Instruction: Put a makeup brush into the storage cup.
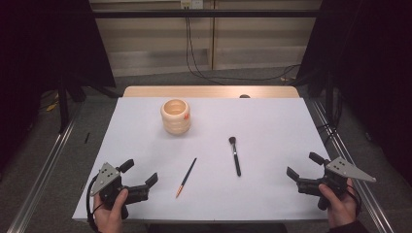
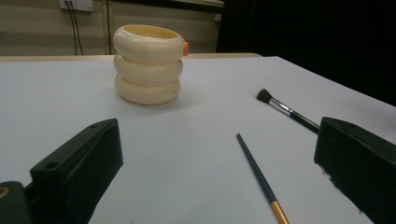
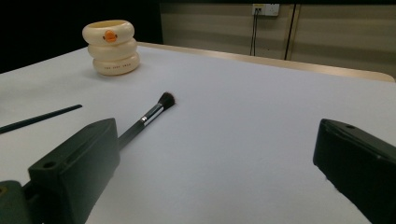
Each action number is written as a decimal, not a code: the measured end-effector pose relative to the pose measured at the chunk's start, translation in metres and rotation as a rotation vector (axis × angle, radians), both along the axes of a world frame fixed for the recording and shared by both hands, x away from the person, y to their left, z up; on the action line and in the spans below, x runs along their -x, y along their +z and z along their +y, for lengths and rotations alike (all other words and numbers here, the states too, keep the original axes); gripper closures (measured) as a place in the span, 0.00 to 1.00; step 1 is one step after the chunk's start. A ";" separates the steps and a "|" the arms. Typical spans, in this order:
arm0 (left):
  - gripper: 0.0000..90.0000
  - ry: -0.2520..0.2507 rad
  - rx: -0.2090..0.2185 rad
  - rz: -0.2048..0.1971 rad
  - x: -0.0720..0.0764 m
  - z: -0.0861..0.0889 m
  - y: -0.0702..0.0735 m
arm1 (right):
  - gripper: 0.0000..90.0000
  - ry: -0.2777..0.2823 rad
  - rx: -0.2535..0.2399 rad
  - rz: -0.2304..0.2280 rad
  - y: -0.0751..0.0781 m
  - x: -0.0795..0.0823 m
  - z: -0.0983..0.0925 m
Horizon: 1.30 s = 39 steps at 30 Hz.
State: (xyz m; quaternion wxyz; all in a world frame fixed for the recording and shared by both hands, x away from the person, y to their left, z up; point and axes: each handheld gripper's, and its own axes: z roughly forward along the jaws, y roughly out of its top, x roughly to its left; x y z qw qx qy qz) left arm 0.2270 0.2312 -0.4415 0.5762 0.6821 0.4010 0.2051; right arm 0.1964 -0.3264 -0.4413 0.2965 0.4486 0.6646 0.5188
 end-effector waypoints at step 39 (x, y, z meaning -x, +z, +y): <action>0.02 -0.110 -0.083 -0.005 -0.006 -0.030 0.018 | 0.00 0.041 -0.001 -0.002 0.000 0.000 0.004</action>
